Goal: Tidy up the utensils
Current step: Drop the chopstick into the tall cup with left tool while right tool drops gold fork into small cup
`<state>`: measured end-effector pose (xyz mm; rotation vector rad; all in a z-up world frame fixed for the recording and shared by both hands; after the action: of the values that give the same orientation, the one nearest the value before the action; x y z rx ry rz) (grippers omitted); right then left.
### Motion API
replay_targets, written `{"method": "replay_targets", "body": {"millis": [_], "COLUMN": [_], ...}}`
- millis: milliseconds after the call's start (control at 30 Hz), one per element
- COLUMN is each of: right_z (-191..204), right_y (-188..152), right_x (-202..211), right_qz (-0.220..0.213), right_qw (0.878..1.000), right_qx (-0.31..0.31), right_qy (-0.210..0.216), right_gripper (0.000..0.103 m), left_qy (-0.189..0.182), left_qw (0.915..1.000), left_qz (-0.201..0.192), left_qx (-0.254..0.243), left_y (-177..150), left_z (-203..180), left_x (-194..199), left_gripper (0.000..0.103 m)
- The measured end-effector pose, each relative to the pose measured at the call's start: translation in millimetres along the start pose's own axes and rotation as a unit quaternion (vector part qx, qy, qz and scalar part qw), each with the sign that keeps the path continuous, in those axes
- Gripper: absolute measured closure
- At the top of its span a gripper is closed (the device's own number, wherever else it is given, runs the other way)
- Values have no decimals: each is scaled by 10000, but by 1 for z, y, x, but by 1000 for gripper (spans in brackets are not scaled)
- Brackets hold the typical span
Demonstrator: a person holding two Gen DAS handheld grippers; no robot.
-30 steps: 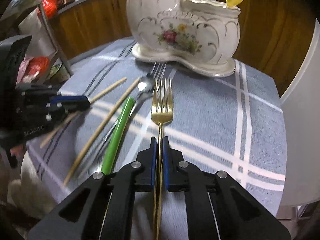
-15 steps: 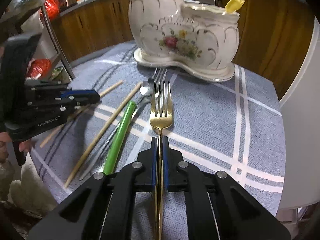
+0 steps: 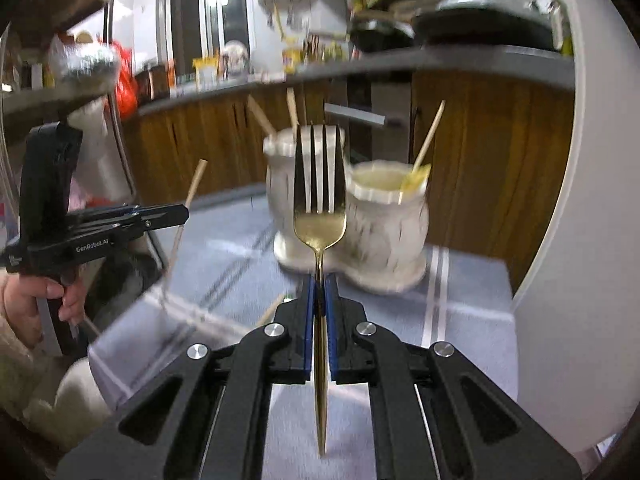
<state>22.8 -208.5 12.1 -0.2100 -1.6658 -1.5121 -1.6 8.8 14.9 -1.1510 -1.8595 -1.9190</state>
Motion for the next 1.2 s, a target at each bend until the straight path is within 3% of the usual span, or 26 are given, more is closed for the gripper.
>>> {"method": "replay_targets", "body": {"millis": [233, 333, 500, 633, 767, 1200], "right_z": [-9, -18, -31, -44, -67, -82], "right_y": [65, 97, 135, 140, 132, 100], "right_x": [23, 25, 18, 5, -15, -76], "right_qz": [-1027, -1198, -1419, -1460, -1430, -363], "right_qw": [9943, 9920, 9886, 9866, 9841, 9909], "right_qx": [-296, -392, -487, -700, -1019, -1273], "right_qy": [0, 59, -95, -213, -270, -240], "right_gripper": [98, 98, 98, 98, 98, 97], "left_qy": [-145, -284, -112, 46, 74, -69], "left_qw": [9916, 9872, 9827, 9862, 9915, 9987], "left_qz": [-1275, -1566, -1847, -1651, -1297, -466], "left_qx": [167, 145, -9, -88, -50, 208], "left_y": [78, 110, 158, 168, 157, 121], "left_z": [0, -6, -18, -22, -17, 15], "left_x": [40, 51, 45, 17, -11, -52], "left_gripper": [97, 97, 97, 97, 97, 97]}}
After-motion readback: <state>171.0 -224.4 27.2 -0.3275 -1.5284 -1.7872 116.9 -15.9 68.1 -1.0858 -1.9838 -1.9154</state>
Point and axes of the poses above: each gripper's, at about its wrist camera, not at the fingertips, and x roughly against the way its jaws point, z to its left, y to its top, the point moved 3 cm from there along -x, roughly the way its jaws point, and after that the axes turned 15 degrees about z, right-handed, at the moved point
